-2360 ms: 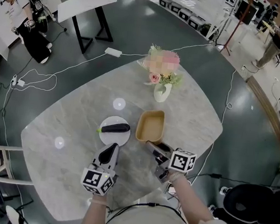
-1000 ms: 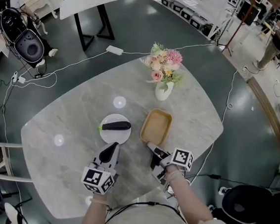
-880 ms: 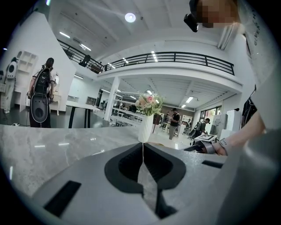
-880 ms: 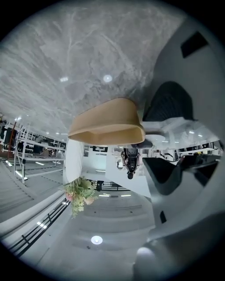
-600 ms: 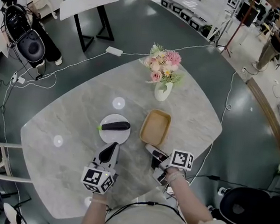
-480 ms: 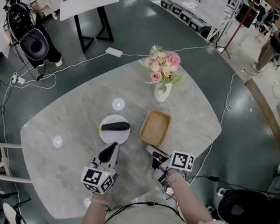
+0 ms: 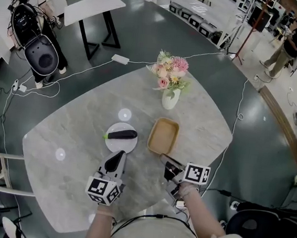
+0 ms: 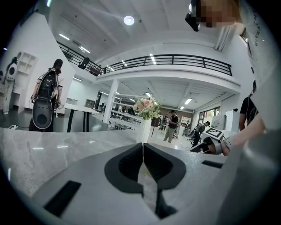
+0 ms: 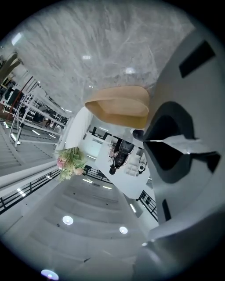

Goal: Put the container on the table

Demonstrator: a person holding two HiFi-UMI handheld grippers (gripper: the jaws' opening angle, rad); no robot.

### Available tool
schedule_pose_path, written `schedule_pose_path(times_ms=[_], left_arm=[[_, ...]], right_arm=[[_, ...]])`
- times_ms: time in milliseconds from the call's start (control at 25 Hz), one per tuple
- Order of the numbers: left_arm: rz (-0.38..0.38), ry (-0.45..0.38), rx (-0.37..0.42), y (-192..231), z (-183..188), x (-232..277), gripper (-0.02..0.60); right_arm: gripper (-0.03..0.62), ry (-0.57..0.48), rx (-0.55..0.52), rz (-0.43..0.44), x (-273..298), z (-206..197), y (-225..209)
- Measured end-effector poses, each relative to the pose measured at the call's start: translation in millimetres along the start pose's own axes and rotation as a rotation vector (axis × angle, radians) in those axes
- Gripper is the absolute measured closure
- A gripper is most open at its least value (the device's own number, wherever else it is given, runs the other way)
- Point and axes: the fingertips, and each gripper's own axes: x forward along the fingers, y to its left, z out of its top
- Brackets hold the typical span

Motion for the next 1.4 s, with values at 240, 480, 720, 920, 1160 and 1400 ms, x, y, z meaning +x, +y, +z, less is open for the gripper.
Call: schedule_pose_path(times_ms=[240,480,720,920,1160,1400], left_arm=[[-0.003,-0.016,0.011,-5.5,7.5,-4.2,0.572],[-0.004,-0.030,0.022,-6.6,10.2,-13.5,0.572],[0.010,-0.040,0.027,-4.7,16.9,-19.5,0.572],[0.019,-0.054,0.030,-0.4,22.1,-20.4,0.572],[0.025,-0.073,0.039,4.7,29.7,-22.5,0.572],[0.019,-0.092,0.044,1.6,39.2,-22.2,0.572]], right_arm=[[0.586,-0.012,-0.111,-0.027,-14.7,9.8,4.5],[0.586,-0.038,-0.251,-0.060,-26.6,18.8,11.1],[0.587,-0.057,-0.373,-0.107,-37.0,32.7,20.0],[0.588,-0.062,-0.492,-0.132,-38.9,42.2,26.8],[0.588,-0.054,-0.657,-0.179,-40.7,46.7,35.6],[0.588,-0.090,-0.816,-0.238,-49.9,57.6,45.2]])
